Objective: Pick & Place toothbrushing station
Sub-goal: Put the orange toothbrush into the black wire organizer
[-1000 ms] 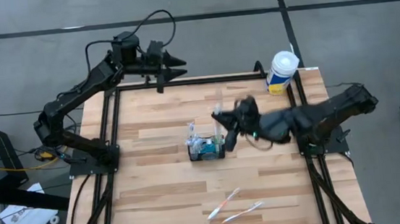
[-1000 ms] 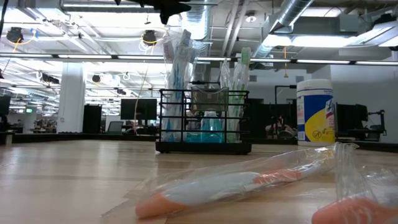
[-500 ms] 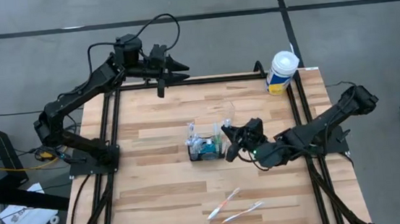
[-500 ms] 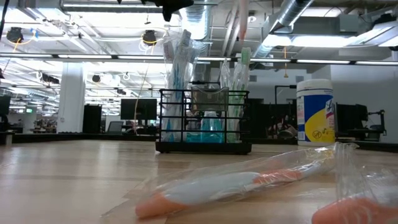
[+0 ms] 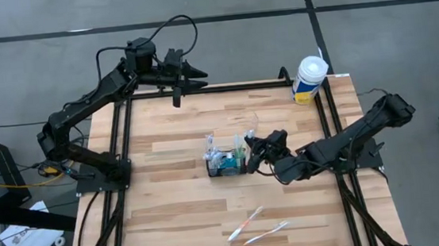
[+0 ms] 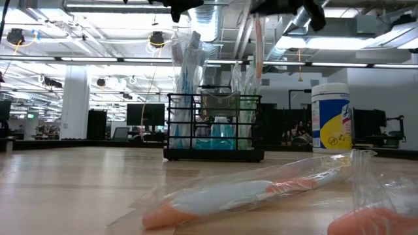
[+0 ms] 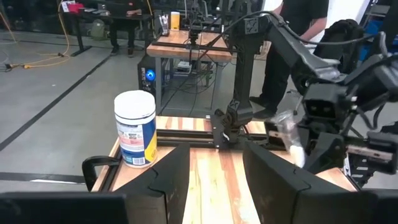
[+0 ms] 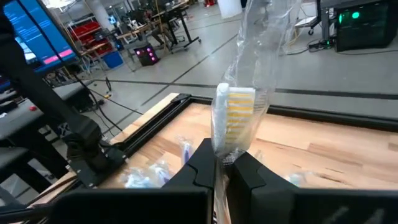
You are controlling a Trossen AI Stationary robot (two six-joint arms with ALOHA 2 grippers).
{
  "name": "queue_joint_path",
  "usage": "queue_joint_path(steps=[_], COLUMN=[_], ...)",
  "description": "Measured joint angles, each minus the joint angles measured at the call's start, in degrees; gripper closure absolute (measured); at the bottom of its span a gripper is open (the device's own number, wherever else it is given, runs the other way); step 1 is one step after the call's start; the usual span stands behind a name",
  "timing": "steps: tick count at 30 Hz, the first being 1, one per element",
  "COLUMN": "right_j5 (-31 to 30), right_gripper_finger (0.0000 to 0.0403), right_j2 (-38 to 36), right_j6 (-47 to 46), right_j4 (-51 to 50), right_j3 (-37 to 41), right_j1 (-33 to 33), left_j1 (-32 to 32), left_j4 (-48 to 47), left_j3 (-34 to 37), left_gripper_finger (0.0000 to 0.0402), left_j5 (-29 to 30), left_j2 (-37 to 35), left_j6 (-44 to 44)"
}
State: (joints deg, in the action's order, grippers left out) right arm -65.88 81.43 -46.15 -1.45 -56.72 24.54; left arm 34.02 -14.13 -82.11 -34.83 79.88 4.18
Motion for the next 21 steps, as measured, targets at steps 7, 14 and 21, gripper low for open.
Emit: queue_joint_path(steps=[7, 14, 21], right_j5=[1.33, 3.92, 6.61], right_gripper_finger=[0.0398, 0.0398, 0.0398], right_j2=[0.02, 0.02, 2.29], right_j6=[2.51, 4.15, 9.49], right_j4=[8.41, 8.90, 20.93], right_j3=[4.62, 5.72, 9.56], right_j1=[-0.73, -3.39, -6.15], left_j1=[0.02, 0.02, 0.02], left_j4=[0.02, 0.02, -0.02], left_j3=[0.00, 0.00, 0.00], left_gripper_finger=[0.0260, 0.0260, 0.0260], left_j5=[0.02, 0.04, 0.04], left_j2=[0.00, 0.00, 0.00], left_j6=[0.05, 0.31, 1.59])
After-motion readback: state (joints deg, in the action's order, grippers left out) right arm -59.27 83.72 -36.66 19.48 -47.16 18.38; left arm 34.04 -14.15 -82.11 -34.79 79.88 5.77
